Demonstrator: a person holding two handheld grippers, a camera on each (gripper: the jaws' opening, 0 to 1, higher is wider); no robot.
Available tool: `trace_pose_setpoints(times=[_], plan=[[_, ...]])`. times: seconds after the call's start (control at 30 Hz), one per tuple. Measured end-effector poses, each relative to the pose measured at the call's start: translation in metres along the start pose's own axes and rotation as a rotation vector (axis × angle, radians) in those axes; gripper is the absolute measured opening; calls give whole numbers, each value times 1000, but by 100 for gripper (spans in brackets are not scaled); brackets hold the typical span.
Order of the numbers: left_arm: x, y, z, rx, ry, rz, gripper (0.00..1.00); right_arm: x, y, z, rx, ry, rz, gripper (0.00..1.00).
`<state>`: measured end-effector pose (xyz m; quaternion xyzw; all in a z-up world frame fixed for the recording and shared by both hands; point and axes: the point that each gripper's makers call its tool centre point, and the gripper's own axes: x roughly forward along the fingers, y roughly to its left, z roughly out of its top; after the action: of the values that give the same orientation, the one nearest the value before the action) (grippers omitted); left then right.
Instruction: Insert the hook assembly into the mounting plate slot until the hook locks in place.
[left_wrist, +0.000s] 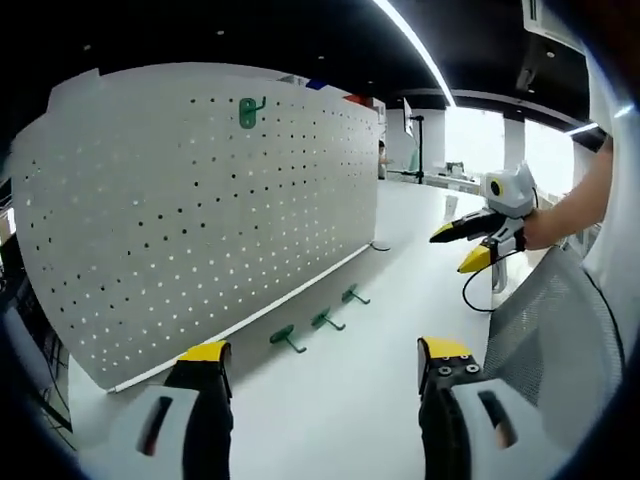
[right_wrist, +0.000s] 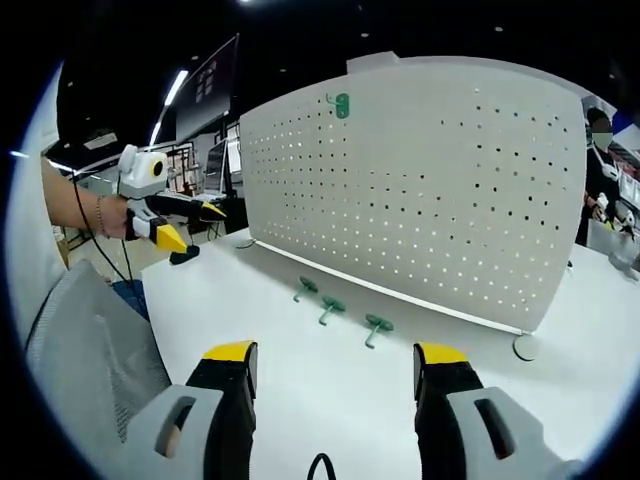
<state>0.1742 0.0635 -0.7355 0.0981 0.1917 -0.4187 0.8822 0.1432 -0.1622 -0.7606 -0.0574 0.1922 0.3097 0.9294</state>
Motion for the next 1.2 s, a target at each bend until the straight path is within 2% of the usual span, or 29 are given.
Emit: trace_pose_setpoints(times=[0.53,0.73,1.2], plan=[[31,3,-12,105,141,-127,79,-1,2,-3,-4,15,-1,61],[42,4,-17,161,177,-169,81,-3,0,-5,1,24,-6,61],[62,9,-23,214,238,-238,80,-7,-2,-8,-8,40,-12,61]])
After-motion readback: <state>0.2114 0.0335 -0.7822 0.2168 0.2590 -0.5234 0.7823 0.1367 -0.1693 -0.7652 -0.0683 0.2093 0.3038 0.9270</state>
